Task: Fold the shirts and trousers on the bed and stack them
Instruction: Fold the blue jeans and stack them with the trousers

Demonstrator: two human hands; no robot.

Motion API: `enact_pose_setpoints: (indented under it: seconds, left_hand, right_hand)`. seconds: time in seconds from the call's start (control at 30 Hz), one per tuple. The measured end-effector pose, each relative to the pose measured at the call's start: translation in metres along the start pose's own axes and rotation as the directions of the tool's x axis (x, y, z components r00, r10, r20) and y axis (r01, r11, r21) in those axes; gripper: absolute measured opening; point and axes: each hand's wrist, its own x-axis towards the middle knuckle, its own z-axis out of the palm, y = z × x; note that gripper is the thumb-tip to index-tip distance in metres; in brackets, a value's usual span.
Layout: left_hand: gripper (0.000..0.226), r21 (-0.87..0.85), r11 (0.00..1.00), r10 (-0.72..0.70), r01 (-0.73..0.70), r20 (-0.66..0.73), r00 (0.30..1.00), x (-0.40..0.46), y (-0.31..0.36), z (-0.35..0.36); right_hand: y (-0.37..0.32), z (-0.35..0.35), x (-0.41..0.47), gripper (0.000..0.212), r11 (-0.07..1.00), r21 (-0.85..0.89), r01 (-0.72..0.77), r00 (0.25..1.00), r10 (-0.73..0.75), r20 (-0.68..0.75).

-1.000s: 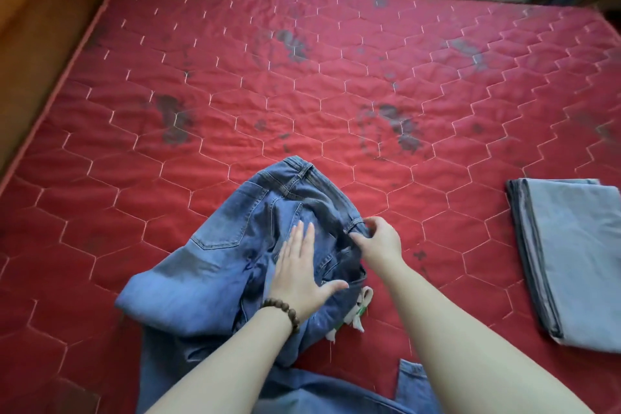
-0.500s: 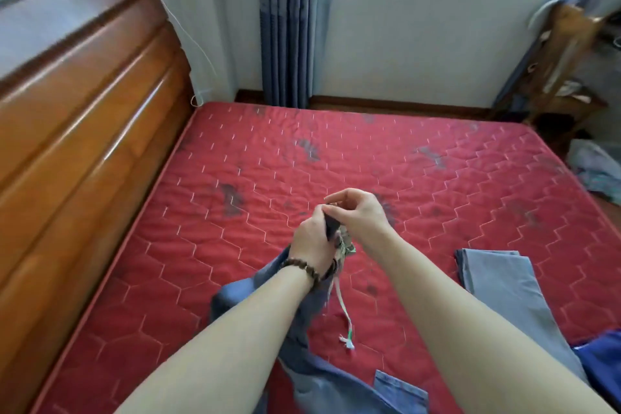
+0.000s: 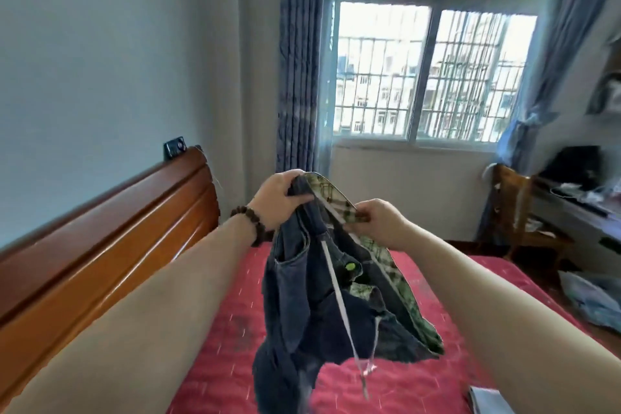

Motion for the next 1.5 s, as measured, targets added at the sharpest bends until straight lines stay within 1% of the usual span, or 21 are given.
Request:
enact_pose_setpoints:
  seconds: [0.1,0.17,0.3,0.43,0.47,0.53,0.57,0.6,0.67,0.73,0.8,0.9,0.97,1.07,1.1,1.17,1.23,1.27,1.3,1.37,1.5]
  left_hand:
    - [0.012,0.007,1.000,0.018,-0.017,-0.121,0.993,0.010,0.022,-0.036]
    - [0.008,0.044,0.999,0.028,-0.022,-0.163,0.986,0.015,0.032,-0.052]
    - [0.008,0.099,0.995,0.048,-0.026,-0.227,0.973,0.019,0.046,-0.074]
    - [0.012,0.130,0.991,0.046,-0.010,-0.271,0.962,0.017,0.053,-0.095]
    - [0.016,0.131,0.991,0.040,-0.004,-0.269,0.962,0.016,0.054,-0.100]
    - [0.019,0.117,0.993,0.013,0.019,-0.266,0.964,0.013,0.057,-0.108]
    - [0.017,0.097,0.995,-0.003,0.031,-0.275,0.961,0.011,0.059,-0.112]
    - [0.013,0.071,0.997,-0.018,0.041,-0.297,0.955,0.009,0.060,-0.118]
    - [0.007,0.028,0.998,-0.041,0.055,-0.360,0.932,0.006,0.062,-0.134]
    - [0.012,0.016,0.996,-0.075,0.090,-0.412,0.908,0.002,0.062,-0.153]
    - [0.020,0.029,0.991,-0.102,0.129,-0.457,0.884,-0.003,0.063,-0.171]
    - [0.027,0.082,0.987,-0.071,0.135,-0.531,0.844,-0.007,0.063,-0.196]
    - [0.021,0.113,0.985,-0.058,0.133,-0.508,0.859,-0.005,0.063,-0.209]
    - [0.014,0.209,0.963,-0.066,0.171,-0.432,0.900,0.001,0.063,-0.232]
    - [0.011,0.238,0.954,-0.081,0.182,-0.378,0.922,0.002,0.063,-0.241]
    - [0.020,0.284,0.935,-0.156,0.212,-0.206,0.966,-0.001,0.063,-0.259]
    - [0.028,0.390,0.882,-0.270,0.266,-0.044,0.962,-0.006,0.064,-0.272]
    - [0.028,0.446,0.848,-0.317,0.284,-0.002,0.948,-0.009,0.064,-0.277]
    - [0.024,0.489,0.821,-0.345,0.294,0.013,0.939,-0.010,0.064,-0.282]
    - [0.014,0.493,0.812,-0.340,0.314,-0.037,0.940,-0.008,0.064,-0.290]
    - [0.004,0.232,0.927,-0.247,0.293,-0.209,0.946,-0.003,0.061,-0.306]
  right_hand:
    - [-0.015,-0.021,0.003,0.023,0.999,-0.023,0.048,0.995,-0.050,-0.089]
    - [-0.028,-0.033,0.007,0.027,0.996,-0.041,0.073,0.987,-0.078,-0.139]
    - [-0.047,-0.044,0.017,0.020,0.991,-0.128,0.046,0.988,-0.064,-0.143]
    - [-0.054,-0.040,0.016,0.040,0.993,-0.117,0.010,0.987,-0.029,-0.159]
    - [-0.055,-0.037,0.017,0.036,0.991,-0.132,0.008,0.987,-0.029,-0.157]
    - [-0.055,-0.031,0.019,0.012,0.985,-0.171,-0.001,0.991,-0.022,-0.132]
    - [-0.053,-0.027,0.021,0.009,0.984,-0.178,-0.001,0.993,-0.019,-0.114]
    - [-0.050,-0.022,0.023,0.020,0.986,-0.167,-0.011,0.994,-0.007,-0.109]
    - [-0.040,-0.014,0.024,0.023,0.988,-0.150,-0.048,0.991,0.029,-0.128]
    - [-0.029,-0.012,0.027,0.020,0.989,-0.088,-0.120,0.982,0.105,-0.159]
    - [-0.019,-0.018,0.036,0.030,0.978,0.022,-0.210,0.955,0.210,-0.211]
    - [-0.024,-0.035,0.055,0.029,0.972,0.038,-0.234,0.955,0.237,-0.179]
    - [-0.037,-0.048,0.069,0.031,0.973,0.065,-0.223,0.957,0.232,-0.175]
    - [-0.057,-0.071,0.086,0.023,0.968,0.170,-0.186,0.949,0.222,-0.223]
    - [-0.060,-0.080,0.091,0.019,0.954,0.252,-0.162,0.943,0.225,-0.244]
    - [-0.066,-0.099,0.098,0.012,0.888,0.450,-0.096,0.932,0.239,-0.272]
    - [-0.071,-0.118,0.101,0.011,0.846,0.534,-0.011,0.920,0.218,-0.327]
    - [-0.073,-0.126,0.102,0.013,0.829,0.558,0.033,0.920,0.192,-0.341]
    - [-0.076,-0.134,0.104,0.015,0.822,0.565,0.073,0.927,0.154,-0.343]
    - [-0.083,-0.145,0.106,0.017,0.842,0.522,0.138,0.940,0.055,-0.336]
    - [-0.087,-0.164,0.113,0.017,0.842,0.485,0.234,0.938,-0.065,-0.339]
